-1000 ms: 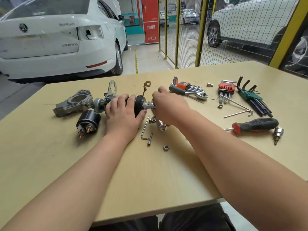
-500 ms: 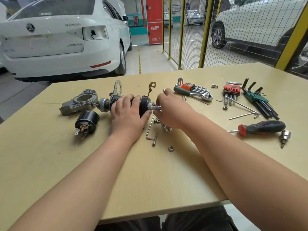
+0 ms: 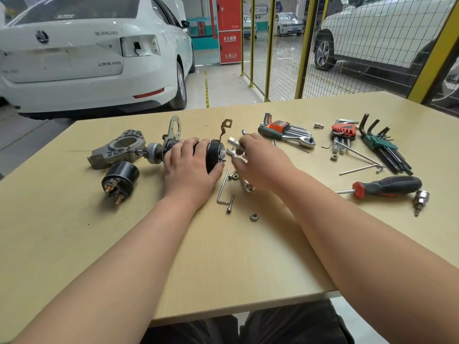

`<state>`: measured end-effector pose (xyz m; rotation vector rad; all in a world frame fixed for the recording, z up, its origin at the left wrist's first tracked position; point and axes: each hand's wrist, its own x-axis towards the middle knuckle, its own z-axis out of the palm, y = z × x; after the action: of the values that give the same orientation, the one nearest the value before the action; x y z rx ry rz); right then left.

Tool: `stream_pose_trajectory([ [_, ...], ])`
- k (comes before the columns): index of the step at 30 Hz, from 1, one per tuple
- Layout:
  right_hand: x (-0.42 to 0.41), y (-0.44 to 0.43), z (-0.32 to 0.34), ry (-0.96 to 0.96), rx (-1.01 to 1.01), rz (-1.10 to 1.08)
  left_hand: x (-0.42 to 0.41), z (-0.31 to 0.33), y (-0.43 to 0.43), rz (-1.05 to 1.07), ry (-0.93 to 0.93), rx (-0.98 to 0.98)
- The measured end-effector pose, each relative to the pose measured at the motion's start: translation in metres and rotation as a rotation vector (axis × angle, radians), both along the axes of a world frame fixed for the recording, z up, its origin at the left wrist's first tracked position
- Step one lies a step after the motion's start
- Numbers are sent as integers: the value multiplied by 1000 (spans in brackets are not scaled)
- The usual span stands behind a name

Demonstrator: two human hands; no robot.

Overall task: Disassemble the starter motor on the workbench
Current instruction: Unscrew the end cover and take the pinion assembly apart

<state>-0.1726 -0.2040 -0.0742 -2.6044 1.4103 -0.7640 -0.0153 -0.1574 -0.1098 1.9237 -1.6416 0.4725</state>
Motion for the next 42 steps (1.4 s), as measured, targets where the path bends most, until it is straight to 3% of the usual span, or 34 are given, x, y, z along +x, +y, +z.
stream_pose_trajectory([
  [6,-8,2,8,40,75,20,4,5,7,-29,55,-7],
  [9,-7,7,7,226,83,57,7,12,16,-49,91,-7],
  [13,-4,13,11,488,-37,50,19,18,29,-104,118,42],
  [17,-2,22,24,532,-276,107,27,20,35,-180,149,87],
  [20,-1,22,35,530,-329,115,26,20,36,-176,164,86],
  [24,1,14,36,421,-184,36,26,19,35,-183,182,94],
  [32,13,5,18,436,98,8,31,19,32,-202,134,108],
  [38,16,11,13,420,154,27,32,15,19,-199,5,206],
  [42,21,13,13,492,157,-8,33,16,14,-197,-66,142],
])
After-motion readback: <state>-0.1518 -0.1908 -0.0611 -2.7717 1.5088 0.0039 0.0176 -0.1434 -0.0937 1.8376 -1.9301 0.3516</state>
